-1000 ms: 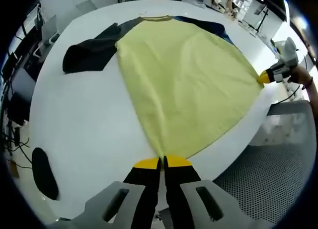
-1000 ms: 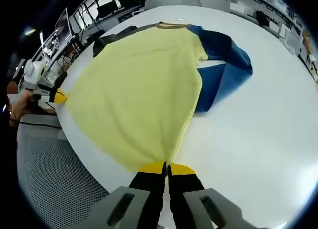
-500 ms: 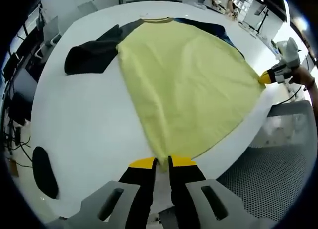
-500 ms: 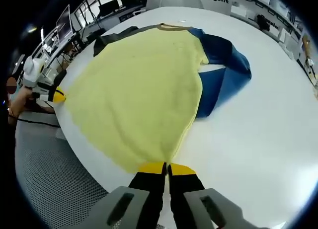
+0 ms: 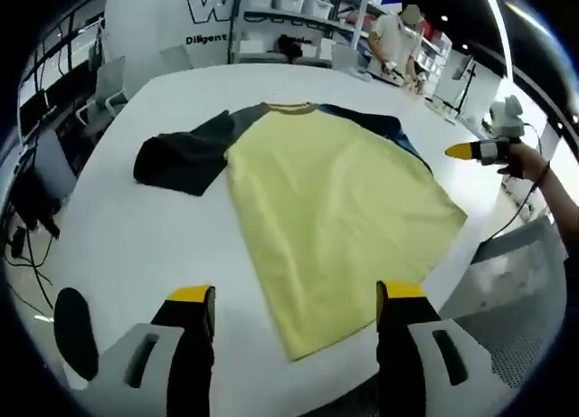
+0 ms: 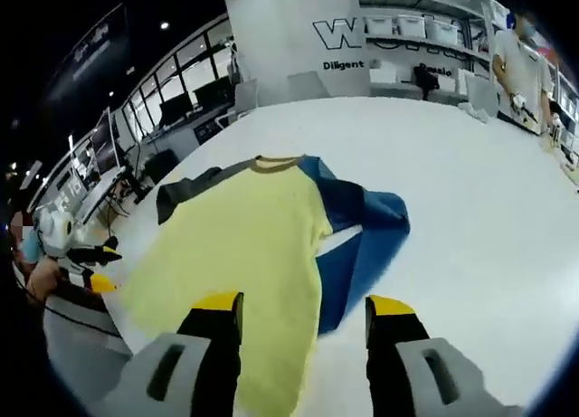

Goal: Fold the garment on the visible template until the final outline fits inside the template.

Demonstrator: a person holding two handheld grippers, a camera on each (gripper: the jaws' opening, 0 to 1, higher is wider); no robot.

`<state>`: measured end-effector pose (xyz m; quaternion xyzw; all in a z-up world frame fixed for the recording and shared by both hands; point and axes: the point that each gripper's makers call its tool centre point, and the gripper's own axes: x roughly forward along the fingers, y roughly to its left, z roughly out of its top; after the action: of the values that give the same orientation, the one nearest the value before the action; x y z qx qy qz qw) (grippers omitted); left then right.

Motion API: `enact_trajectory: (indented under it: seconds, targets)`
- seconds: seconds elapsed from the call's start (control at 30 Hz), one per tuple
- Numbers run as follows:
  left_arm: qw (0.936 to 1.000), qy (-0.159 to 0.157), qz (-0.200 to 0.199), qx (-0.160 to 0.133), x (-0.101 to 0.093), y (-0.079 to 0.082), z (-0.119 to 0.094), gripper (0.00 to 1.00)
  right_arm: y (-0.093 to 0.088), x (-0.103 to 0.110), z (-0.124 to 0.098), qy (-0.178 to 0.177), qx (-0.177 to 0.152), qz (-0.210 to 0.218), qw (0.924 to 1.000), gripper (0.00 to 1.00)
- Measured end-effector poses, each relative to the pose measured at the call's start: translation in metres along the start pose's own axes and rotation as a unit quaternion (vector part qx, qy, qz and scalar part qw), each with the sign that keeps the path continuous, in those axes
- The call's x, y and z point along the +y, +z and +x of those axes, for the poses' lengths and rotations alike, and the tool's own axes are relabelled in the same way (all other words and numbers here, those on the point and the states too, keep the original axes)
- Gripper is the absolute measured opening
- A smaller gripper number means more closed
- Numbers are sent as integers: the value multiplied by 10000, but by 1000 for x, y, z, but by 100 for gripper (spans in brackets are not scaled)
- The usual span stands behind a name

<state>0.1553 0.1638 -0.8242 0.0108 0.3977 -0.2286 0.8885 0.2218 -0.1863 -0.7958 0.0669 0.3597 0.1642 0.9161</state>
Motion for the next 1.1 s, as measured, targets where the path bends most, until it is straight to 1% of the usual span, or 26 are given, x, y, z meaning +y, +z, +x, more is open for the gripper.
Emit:
enact_trajectory:
  seconds: [0.03,0.1,0.13,0.17,0.23,0.3,0.33,0.37,0.43,0.5,0.57,0.63,0.67,0.7,0.8,0.83,0.87,0.93,1.03,1.1]
  targets:
    - [10000,2,24,-18,0,1,0,76,3,-3,4,24,-47,113,9999,52]
    - [9999,48,117,-117,-1,5,-3,84,6,-10,9,-7,-72,116,9999,51]
    - [9997,38,178,-171,-3,8,-4,87,3,-16,13,-117,58,160,9998,51]
    - [9997,41,182,-160,-3,9,-5,91,0,-20,15,-198,152,89,9996,50]
    - [9994,30,259,-216,-6,12,-9,95,-3,-28,20,-357,242,-54,9991,47]
    - [9993,18,276,-241,-9,15,-12,96,-5,-33,25,-396,279,-42,9988,42]
    - [9993,-27,275,-266,-12,17,-14,95,-9,-41,29,-465,372,-61,9982,39]
    - [9993,-29,245,-275,-13,17,-15,95,-14,-46,30,-566,482,15,9972,36]
    - [9991,-23,274,-315,-16,19,-17,95,-17,-53,33,-638,518,65,9966,33]
    - [9988,51,333,-349,-16,19,-19,95,-21,-52,37,-631,568,30,9964,31]
    - [9987,58,388,-334,-18,18,-19,95,-26,-53,40,-685,653,21,9955,31]
    - [9987,62,383,-317,-18,17,-19,95,-29,-54,41,-700,733,-12,9948,27]
    - [9987,18,395,-319,-21,17,-19,95,-34,-56,43,-799,823,-44,9934,24]
    - [9986,-26,408,-320,-24,16,-20,95,-39,-58,45,-899,913,-76,9917,16]
    - [9981,-89,445,-428,-26,20,-21,95,-41,-58,46,-925,962,-123,9910,1]
    - [9977,-133,440,-495,-28,22,-21,94,-41,-65,44,-1117,1012,-618,9866,0]
    - [9969,-166,476,-603,-30,27,-26,94,-38,-64,48,-1064,907,-621,9882,0]
    - [9971,-115,501,-565,-28,26,-26,94,-37,-64,47,-1075,907,-654,9879,0]
    - [9973,-39,529,-516,-25,24,-26,94,-34,-69,44,-1145,926,-673,9868,0]
    - [9973,-79,499,-535,-26,24,-28,95,-30,-72,42,-1169,928,-684,9864,0]
